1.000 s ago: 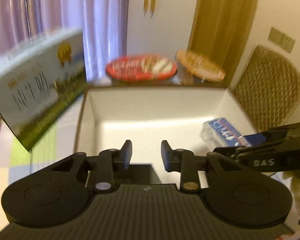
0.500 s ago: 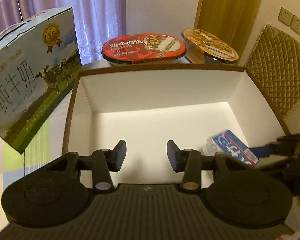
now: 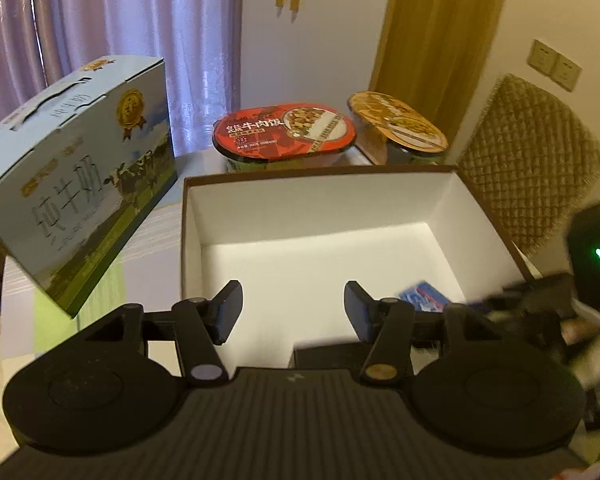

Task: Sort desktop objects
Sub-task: 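Lower and release the floss box with the right tool while the left releases the shaver box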

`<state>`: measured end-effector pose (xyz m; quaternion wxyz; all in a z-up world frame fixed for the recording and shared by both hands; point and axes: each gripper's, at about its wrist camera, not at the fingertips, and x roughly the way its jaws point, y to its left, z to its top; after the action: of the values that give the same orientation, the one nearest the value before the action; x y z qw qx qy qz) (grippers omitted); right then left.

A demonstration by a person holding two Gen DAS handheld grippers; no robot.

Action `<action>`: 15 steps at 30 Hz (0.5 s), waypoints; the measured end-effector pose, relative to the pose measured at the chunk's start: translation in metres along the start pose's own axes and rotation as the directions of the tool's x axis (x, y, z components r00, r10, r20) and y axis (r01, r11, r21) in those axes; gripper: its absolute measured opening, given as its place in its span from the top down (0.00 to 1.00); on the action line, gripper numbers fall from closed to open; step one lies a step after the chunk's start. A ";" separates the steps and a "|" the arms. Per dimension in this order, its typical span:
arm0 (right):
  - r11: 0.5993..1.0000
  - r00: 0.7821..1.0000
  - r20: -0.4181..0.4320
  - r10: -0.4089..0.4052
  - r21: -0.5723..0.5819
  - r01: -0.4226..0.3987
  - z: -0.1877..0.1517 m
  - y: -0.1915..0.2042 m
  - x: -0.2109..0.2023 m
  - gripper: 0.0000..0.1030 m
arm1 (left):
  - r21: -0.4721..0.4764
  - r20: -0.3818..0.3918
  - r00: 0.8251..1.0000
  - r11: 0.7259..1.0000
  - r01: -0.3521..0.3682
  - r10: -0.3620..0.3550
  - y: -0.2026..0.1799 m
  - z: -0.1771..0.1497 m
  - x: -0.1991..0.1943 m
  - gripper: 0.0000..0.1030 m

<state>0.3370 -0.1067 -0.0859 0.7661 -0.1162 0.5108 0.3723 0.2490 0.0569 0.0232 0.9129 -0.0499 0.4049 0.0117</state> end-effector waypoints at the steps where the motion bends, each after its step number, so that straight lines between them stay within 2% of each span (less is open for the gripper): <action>1: 1.000 1.000 -0.003 0.001 0.000 -0.001 0.000 -0.001 0.000 0.47 | 0.012 0.002 1.000 1.000 0.014 -0.014 -0.001 -0.005 -0.009 0.50; 6: 1.000 1.000 -0.003 -0.016 -0.013 0.016 -0.005 -0.003 -0.002 0.47 | 0.066 -0.033 0.998 0.996 0.055 -0.053 -0.008 -0.032 -0.029 0.50; 11: 0.999 1.000 0.020 -0.021 -0.033 0.022 -0.004 0.001 -0.007 0.47 | 0.073 -0.084 0.995 0.996 0.056 -0.049 -0.014 -0.046 -0.009 0.50; 13: 0.999 0.999 0.021 -0.029 -0.042 0.030 -0.003 0.003 -0.006 0.47 | 0.070 -0.097 0.995 0.997 0.030 -0.023 -0.015 -0.048 0.001 0.48; 15: 0.999 0.999 0.031 -0.025 -0.038 0.026 -0.004 0.003 -0.008 0.47 | 0.066 -0.091 0.996 0.998 0.025 -0.019 -0.017 -0.047 0.010 0.51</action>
<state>0.3304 -0.1107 -0.0805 0.7762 -0.1315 0.4902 0.3740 0.2225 0.0349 -0.0142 0.8949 -0.0244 0.4453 -0.0144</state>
